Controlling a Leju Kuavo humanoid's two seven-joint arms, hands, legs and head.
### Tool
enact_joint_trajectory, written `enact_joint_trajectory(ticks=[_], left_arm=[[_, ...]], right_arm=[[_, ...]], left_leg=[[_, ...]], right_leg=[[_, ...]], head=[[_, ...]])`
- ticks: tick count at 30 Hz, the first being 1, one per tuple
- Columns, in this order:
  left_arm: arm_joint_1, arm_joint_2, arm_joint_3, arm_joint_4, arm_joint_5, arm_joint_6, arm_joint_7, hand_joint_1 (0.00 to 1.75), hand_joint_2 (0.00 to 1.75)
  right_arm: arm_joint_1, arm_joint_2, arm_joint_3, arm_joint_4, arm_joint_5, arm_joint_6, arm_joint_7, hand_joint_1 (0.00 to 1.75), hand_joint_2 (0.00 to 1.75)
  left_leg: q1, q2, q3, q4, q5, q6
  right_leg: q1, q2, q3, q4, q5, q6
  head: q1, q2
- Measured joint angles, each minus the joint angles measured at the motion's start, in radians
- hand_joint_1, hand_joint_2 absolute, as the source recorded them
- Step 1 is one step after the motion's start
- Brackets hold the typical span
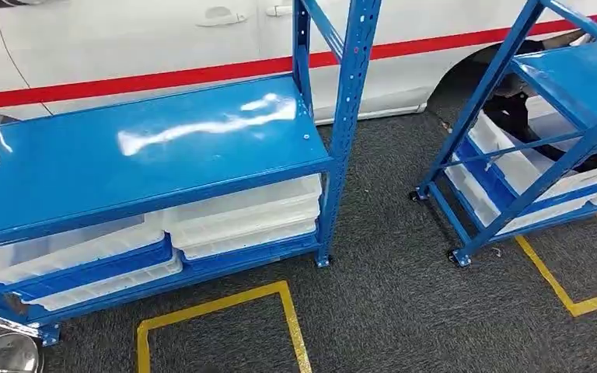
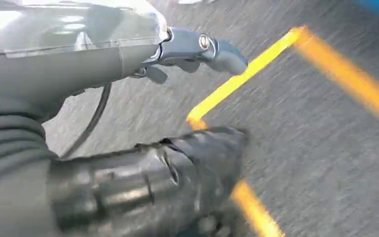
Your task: Take the parts from the cabinet and place them on the table.
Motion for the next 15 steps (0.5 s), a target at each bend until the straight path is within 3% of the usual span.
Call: enact_joint_trajectory(ticks=[6, 13, 14, 15], left_arm=[[-0.022, 0.004, -0.116, 0.0, -0.004, 0.044, -0.042, 0.0, 1.75], [0.027, 0.027, -0.127, -0.013, 0.141, -0.06, -0.017, 0.0, 1.75], [0.037, 0.032, -0.127, -0.017, 0.16, -0.076, -0.012, 0.0, 1.75], [0.048, 0.038, -0.127, -0.021, 0.181, -0.092, -0.008, 0.0, 0.0]], right_arm=[[-0.004, -0.006, 0.051, -0.007, 0.011, 0.009, -0.037, 0.0, 1.75], [0.011, -0.017, 0.044, -0.04, -0.122, 0.025, -0.026, 0.0, 1.75], [0.014, -0.018, 0.04, -0.045, -0.142, 0.026, -0.025, 0.0, 0.0], [0.018, -0.019, 0.034, -0.051, -0.16, 0.03, -0.022, 0.0, 0.0]], left_leg=[[0.001, 0.0, 0.0, -0.003, -0.001, -0.007], [0.002, 0.0, 0.002, -0.003, -0.001, -0.012], [0.001, 0.0, 0.002, -0.003, -0.001, -0.012], [0.001, 0.0, 0.002, -0.003, -0.001, -0.013]], right_leg=[[0.002, 0.001, 0.001, 0.001, -0.001, -0.004], [0.002, 0.001, 0.001, 0.002, -0.002, -0.005], [0.002, 0.001, 0.001, 0.002, -0.002, -0.005], [0.002, 0.001, 0.001, 0.002, -0.002, -0.005]], head=[[0.0, 0.0], [0.0, 0.0], [0.0, 0.0], [0.0, 0.0]])
